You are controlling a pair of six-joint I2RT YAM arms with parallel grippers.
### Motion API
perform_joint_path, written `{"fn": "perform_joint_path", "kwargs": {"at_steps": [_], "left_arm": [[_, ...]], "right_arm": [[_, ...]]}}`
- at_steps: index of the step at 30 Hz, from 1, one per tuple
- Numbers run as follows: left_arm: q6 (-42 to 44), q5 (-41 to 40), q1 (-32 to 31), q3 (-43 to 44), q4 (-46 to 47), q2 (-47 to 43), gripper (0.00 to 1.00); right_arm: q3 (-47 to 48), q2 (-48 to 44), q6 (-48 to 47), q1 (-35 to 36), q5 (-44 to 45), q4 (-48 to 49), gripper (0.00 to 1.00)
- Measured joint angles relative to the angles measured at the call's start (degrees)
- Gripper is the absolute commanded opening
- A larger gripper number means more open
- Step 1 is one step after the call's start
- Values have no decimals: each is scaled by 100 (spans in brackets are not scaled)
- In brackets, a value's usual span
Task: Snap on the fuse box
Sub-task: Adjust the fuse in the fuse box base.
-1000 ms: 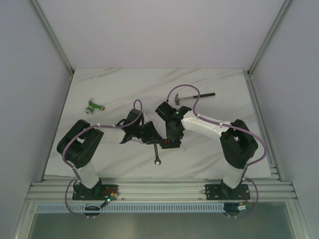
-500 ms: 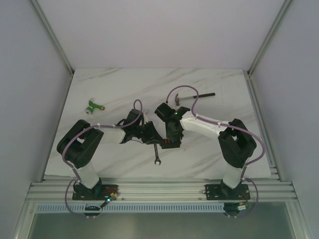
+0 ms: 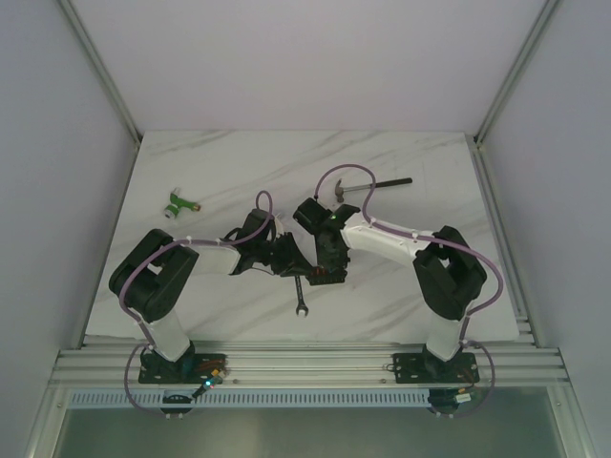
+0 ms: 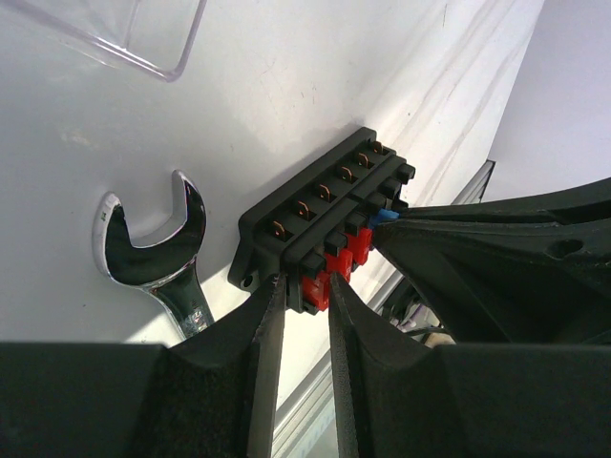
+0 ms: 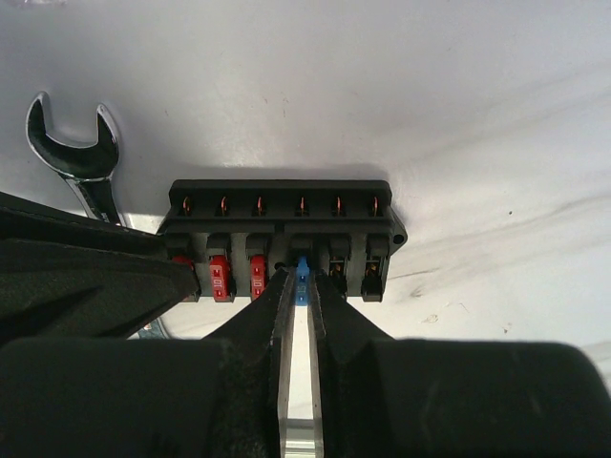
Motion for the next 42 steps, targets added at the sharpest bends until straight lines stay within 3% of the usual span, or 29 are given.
{"fn": "perform_joint_path", "kwargs": {"at_steps": [42], "left_arm": [[2, 31, 4, 2, 0, 13, 30]], "right_arm": [[-85, 129, -223, 35, 44, 166, 0]]}}
